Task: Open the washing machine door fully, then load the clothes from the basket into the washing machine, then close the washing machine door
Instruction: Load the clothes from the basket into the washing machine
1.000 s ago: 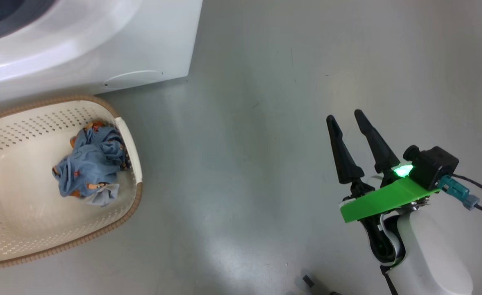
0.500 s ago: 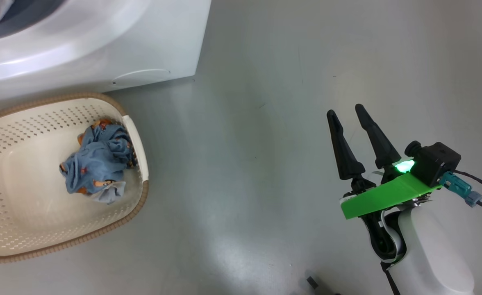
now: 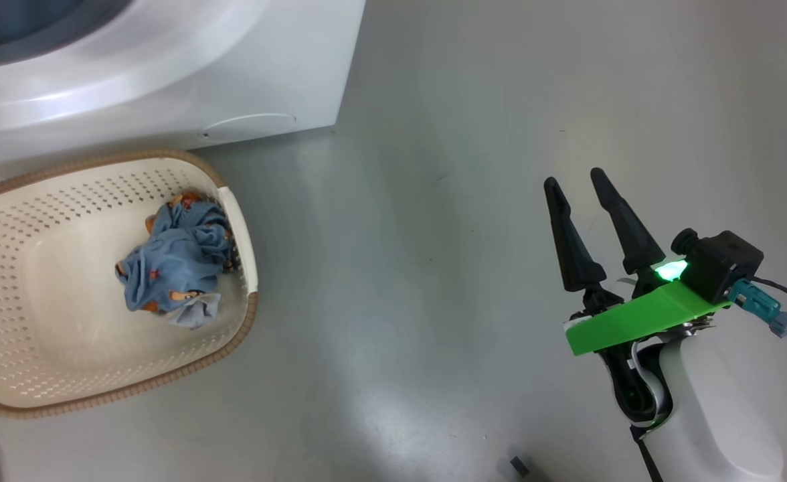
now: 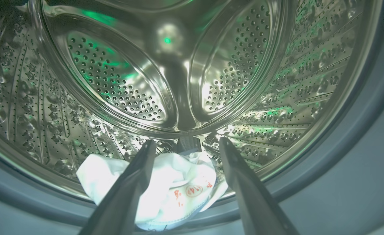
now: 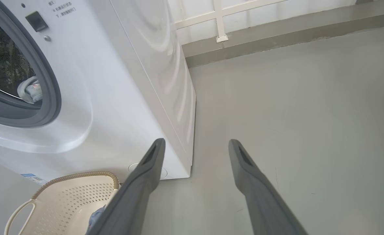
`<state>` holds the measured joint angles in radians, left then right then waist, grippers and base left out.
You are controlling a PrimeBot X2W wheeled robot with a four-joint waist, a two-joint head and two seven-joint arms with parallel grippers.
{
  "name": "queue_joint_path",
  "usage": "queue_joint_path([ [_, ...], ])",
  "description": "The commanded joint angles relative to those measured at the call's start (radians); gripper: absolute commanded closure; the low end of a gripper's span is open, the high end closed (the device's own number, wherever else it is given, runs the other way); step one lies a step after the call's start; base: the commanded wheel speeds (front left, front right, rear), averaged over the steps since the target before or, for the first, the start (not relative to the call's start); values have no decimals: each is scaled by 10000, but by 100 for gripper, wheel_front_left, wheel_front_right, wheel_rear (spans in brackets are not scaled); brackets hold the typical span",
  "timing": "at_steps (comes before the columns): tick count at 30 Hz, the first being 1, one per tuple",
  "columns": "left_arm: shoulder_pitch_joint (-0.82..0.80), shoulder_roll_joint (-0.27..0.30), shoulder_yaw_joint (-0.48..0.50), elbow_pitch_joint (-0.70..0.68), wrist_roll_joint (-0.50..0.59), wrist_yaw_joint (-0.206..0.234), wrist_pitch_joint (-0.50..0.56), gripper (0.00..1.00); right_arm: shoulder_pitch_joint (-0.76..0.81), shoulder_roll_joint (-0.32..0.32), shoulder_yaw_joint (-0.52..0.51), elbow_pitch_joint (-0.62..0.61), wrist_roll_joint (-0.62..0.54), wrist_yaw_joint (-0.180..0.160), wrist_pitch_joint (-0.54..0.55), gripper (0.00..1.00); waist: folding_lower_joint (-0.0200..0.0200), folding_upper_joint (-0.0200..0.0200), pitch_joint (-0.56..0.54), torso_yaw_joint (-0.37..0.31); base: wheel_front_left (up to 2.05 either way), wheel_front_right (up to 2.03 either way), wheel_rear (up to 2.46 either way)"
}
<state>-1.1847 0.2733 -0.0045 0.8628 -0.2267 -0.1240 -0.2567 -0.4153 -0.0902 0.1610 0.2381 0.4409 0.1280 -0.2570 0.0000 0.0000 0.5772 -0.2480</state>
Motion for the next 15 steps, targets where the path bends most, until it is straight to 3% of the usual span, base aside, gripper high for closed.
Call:
queue_joint_path([
  [1,254,350,201,-336,-107,-43,-51,0,198,-48,132,-239,-8,27,-48,0,0,0,-15,54,0,0,0],
  [15,2064,-171,578,-1578,-449,-65,-51,0,351,-312,-275,-238,-34,27,-48,0,0,0,-394,624,0,0,0],
])
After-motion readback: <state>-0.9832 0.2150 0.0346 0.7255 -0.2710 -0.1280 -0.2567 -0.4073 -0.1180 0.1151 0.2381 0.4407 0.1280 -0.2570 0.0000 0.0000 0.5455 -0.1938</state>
